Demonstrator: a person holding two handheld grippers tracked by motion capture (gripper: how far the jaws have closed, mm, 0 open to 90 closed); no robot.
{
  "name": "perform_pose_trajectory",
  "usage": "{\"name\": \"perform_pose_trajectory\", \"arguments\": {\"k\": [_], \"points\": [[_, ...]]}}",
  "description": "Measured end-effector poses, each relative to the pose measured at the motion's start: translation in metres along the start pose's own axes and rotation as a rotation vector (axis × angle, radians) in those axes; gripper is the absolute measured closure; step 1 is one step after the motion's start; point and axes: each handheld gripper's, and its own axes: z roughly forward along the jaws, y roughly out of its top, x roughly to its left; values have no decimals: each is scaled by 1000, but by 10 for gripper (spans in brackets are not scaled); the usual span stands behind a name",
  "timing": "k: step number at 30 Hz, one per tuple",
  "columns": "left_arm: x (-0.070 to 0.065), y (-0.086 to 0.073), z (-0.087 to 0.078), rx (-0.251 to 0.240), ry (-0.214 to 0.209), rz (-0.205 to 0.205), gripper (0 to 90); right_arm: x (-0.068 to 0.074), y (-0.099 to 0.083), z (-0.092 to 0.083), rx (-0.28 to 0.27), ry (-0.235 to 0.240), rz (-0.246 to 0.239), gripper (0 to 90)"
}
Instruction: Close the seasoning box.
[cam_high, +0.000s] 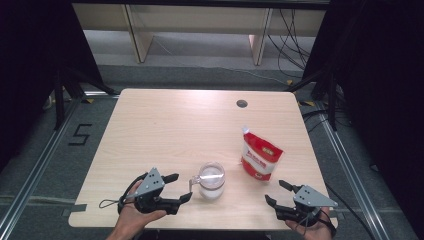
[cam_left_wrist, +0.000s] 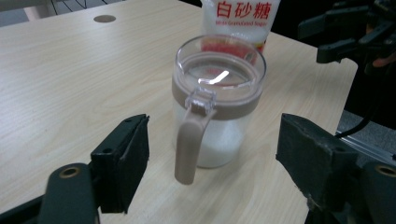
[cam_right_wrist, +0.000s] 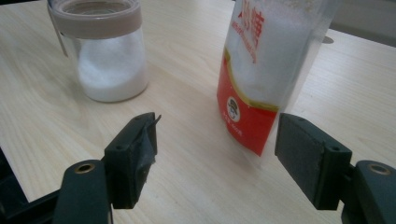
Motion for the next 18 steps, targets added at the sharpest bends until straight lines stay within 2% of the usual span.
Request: {"name": "perform_pose_trajectory", "arguments": {"k": [1, 2, 3, 4, 5, 6, 7, 9, 10, 11, 13, 16, 17, 18], "points": [[2, -2, -1, 5, -8, 17, 219, 0, 1, 0, -12, 4, -6, 304], [2, -3, -1, 11, -3, 25, 204, 4, 1, -1, 0, 12, 34, 303], [3, -6, -2, 20, -8, 24, 185, 2, 1, 1, -21, 21, 4, 300], [3, -8, -2, 18, -11, 17, 162, 3, 2, 1, -17, 33, 19, 294], [3, -10, -3, 28, -6, 30, 158, 3, 2, 1, -16, 35, 18, 293], [3, -11, -3, 28, -7, 33, 158, 3, 2, 0, -10, 17, -1, 292], [3, -13, -4, 34, -8, 33, 158, 5, 2, 0, -5, 34, 22, 290], [4, -15, -5, 42, 0, 39, 158, 6, 2, 1, -2, 38, 28, 282], [4, -16, -6, 45, 3, 33, 158, 6, 2, 1, -1, 43, 27, 281], [2, -18, -6, 44, 7, -2, 159, 6, 2, 1, -9, 31, 15, 280], [6, -19, -7, 56, -1, 33, 158, 6, 2, 1, -12, 31, 18, 277], [6, -23, -7, 62, 3, 18, 159, 6, 2, 2, -11, 33, 21, 270], [5, -25, -7, 63, 5, -9, 159, 6, 2, 2, -11, 37, 13, 269], [5, -26, -7, 71, 4, -10, 159, 7, 2, 2, 2, 44, 21, 267]]}}
